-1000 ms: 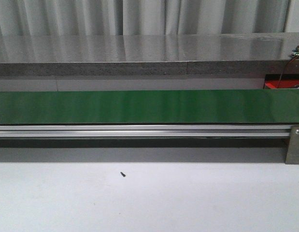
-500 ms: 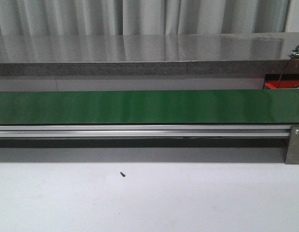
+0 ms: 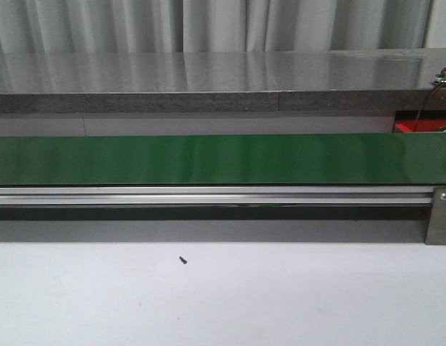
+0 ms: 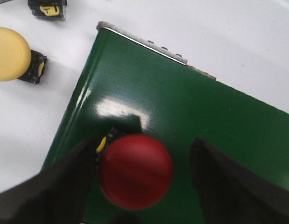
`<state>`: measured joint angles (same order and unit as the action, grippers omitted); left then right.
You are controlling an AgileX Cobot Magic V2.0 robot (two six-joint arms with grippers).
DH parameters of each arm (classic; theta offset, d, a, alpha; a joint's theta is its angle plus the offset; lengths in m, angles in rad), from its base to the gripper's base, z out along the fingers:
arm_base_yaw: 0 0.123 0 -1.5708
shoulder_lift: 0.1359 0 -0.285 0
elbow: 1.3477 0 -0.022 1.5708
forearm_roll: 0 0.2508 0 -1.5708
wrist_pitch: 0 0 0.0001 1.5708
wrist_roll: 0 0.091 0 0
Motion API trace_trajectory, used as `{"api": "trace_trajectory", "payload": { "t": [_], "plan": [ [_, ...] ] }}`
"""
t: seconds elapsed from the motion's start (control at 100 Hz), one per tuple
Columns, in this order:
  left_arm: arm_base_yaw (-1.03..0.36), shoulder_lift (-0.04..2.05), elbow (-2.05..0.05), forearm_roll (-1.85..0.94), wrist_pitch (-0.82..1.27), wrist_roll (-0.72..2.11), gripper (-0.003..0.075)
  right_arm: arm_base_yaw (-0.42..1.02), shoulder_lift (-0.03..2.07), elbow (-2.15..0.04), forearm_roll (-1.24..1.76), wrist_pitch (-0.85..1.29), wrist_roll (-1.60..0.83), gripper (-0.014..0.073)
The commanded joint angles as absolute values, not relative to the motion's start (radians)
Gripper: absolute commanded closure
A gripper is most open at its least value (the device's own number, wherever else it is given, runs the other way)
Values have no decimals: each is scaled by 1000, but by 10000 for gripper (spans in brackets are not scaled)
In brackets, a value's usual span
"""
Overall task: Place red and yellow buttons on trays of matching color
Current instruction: 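Place the third red button on the conveyor start and release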
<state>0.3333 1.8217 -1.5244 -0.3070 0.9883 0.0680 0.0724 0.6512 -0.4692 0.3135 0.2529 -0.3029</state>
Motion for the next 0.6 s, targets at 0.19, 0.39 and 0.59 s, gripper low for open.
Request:
{"api": "trace_trajectory", "payload": {
  "t": [0.19,0.39,0.59],
  "plan": [
    [333,1715,-1557,-334,926,78,92,74,644,-494,320,185,-312,662],
    [430,1633,-1557,-328,912,79,101,74,644,-494,320,185,-312,662],
    [599,1642,-1547,-322,926,93,101,74,644,-494,320,185,-312,662]
  ]
}}
